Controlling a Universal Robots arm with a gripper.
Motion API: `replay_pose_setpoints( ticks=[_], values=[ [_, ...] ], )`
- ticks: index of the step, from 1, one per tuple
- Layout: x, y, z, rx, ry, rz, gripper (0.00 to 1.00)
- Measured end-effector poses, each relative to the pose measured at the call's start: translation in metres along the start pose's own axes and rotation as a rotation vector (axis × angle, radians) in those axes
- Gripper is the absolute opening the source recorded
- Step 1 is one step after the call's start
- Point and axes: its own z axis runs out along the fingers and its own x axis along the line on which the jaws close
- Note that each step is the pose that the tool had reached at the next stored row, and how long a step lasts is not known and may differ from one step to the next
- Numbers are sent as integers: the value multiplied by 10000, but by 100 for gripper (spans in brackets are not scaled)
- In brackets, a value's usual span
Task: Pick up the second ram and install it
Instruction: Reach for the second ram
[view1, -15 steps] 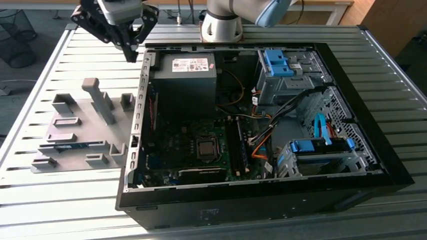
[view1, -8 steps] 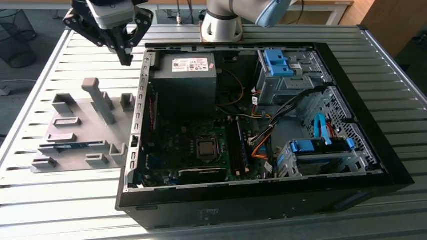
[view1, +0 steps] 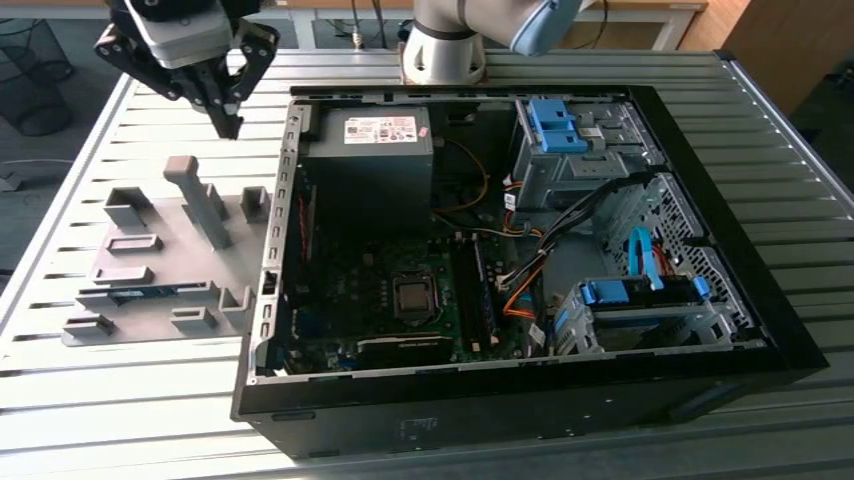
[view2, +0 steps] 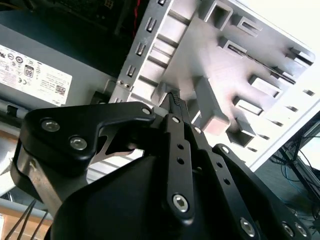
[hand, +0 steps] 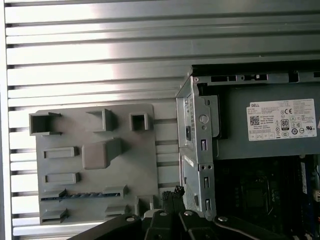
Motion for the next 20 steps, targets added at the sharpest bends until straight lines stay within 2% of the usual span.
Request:
replay_pose_setpoints(
  ticks=[7,20],
  values=[
    [206,-21,18,1,19,2,11],
    [213,-22,18,2,28,2,11]
  ],
)
